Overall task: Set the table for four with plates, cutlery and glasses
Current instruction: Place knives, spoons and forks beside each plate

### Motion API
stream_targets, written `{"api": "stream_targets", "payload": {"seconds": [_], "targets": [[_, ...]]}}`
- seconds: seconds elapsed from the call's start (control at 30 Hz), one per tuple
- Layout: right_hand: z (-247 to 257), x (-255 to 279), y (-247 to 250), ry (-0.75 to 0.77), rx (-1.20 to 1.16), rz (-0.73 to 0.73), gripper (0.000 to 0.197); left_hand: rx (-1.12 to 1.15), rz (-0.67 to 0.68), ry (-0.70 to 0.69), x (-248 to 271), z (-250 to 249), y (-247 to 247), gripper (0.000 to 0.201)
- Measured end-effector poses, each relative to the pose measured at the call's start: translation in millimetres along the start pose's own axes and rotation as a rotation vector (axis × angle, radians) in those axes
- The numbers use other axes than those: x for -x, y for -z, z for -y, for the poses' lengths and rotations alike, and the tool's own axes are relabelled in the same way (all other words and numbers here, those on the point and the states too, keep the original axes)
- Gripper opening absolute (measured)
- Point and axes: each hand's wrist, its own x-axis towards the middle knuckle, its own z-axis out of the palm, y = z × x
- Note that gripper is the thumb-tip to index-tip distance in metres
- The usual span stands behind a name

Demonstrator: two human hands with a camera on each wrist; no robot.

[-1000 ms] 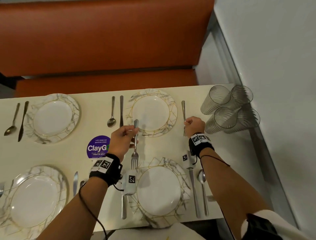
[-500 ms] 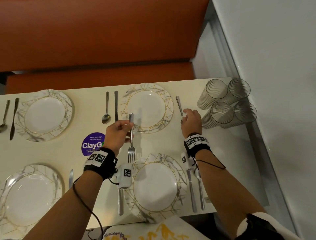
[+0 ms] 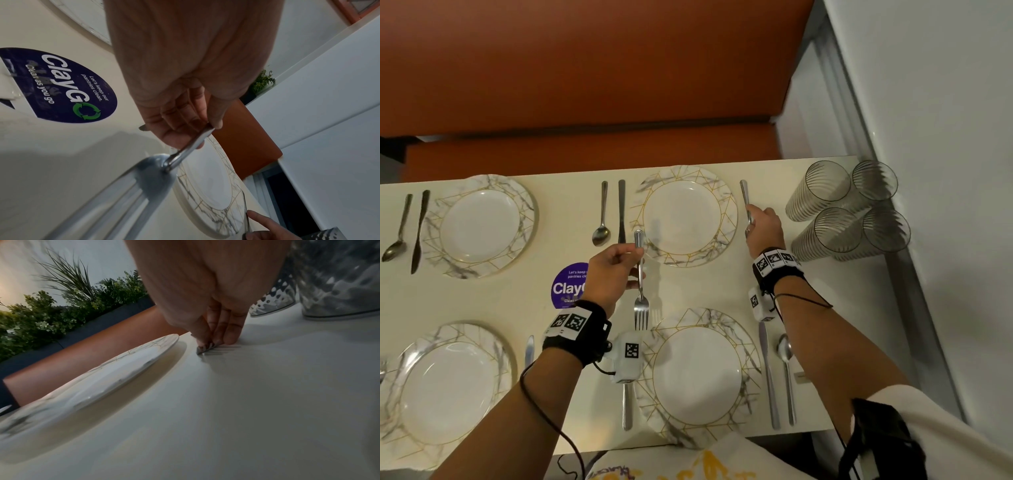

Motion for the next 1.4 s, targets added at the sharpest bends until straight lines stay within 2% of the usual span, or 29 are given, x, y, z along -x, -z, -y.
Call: {"api": "stream_targets", "payload": {"seconds": [0.3, 0.8, 1.13, 1.27, 1.33, 1.4], "targets": [[2.7, -23.1, -2.8, -0.013, 0.05, 0.006, 0.051, 0.026, -0.023, 0.016, -2.7, -1.0, 7.3, 0.02], [4.5, -18.4, 3.9, -0.053, 0.108, 0.01, 0.041, 0.024, -0.017, 0.009, 0.1, -3.9, 7.1, 0.021], [13.7, -10.8, 10.8, -0.109, 0.048, -0.008, 0.041, 0.056, -0.02, 0.027, 0.1, -2.4, 9.3, 0.022], [42.0, 9.7, 12.2, 0.022, -0.028, -0.102, 0.036, 0.077, 0.018, 0.011, 2.0, -8.6, 6.4, 0.021], [65.4, 24.0, 10.3, 0.096, -0.125, -0.068, 0.03, 0.085, 0.042, -0.012, 3.9, -12.3, 4.2, 0.017], [95.7, 39.6, 9.9, 0.145, -0.245, 0.032, 0.022, 0.092, 0.067, -0.029, 5.2, -15.1, 3.0, 0.016]]}}
